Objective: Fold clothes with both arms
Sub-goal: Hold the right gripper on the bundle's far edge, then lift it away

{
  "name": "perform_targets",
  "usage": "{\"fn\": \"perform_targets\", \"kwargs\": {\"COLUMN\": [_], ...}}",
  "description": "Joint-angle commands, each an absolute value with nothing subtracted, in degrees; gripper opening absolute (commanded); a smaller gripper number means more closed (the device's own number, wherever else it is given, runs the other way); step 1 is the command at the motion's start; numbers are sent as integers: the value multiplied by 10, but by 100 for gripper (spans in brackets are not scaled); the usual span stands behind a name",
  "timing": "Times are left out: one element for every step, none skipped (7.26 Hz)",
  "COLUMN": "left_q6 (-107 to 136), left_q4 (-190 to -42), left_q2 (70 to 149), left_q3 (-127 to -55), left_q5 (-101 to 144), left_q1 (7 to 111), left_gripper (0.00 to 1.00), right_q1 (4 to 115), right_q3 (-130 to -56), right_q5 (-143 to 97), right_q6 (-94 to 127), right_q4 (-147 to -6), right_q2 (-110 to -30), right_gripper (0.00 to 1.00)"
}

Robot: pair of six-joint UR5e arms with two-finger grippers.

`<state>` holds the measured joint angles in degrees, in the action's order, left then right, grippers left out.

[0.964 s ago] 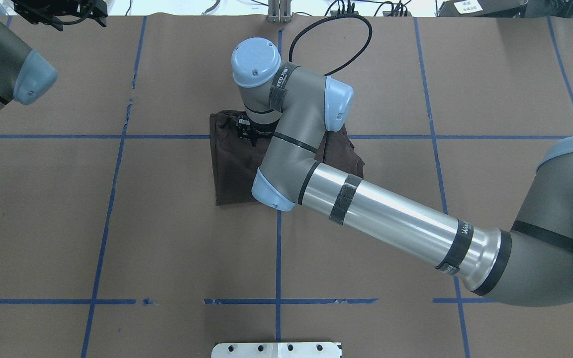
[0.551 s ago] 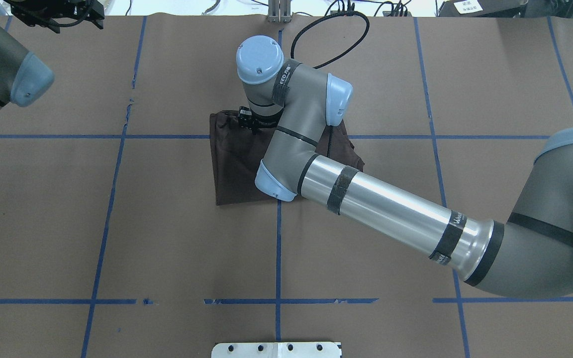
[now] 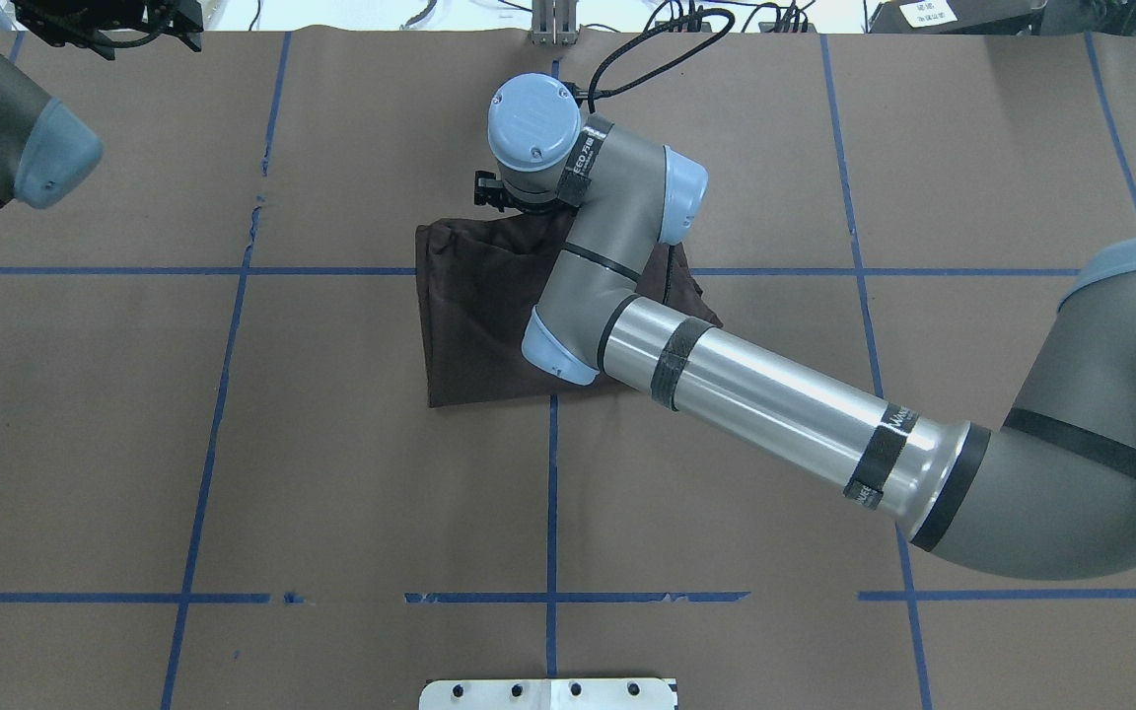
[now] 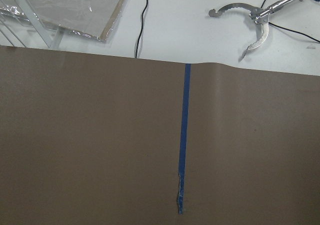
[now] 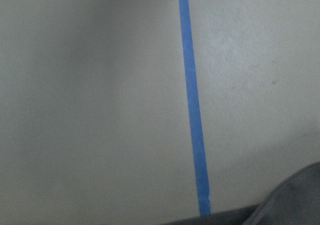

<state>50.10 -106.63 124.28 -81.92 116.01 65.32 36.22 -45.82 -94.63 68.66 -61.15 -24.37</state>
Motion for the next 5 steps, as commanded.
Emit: {"fn": "perform_targets", "kwargs": {"left_q6": [501, 501, 504, 523, 573], "left_q4": [-1058, -1058, -1062, -1070, -1107], "left_q2": [1244, 1244, 1244, 1247, 1246], "left_q3": [-820, -820, -821, -822, -821], "left_q5": [1159, 1159, 1162, 1164, 1166], "left_q1": [655, 657, 656, 648, 606], "left_gripper": [100, 100, 100, 100, 100], "right_q1": [366, 371, 380, 396, 417], "right_q3": [-451, -451, -452, -455, -480], "right_q5": [-884, -884, -898, -937, -978], "right_q6": [686, 686, 682, 672, 657], "right_q4": [-536, -535, -541, -561, -616], "right_q2": [-238, -236, -236, -236, -236], "right_gripper": [100, 100, 100, 100, 100]}}
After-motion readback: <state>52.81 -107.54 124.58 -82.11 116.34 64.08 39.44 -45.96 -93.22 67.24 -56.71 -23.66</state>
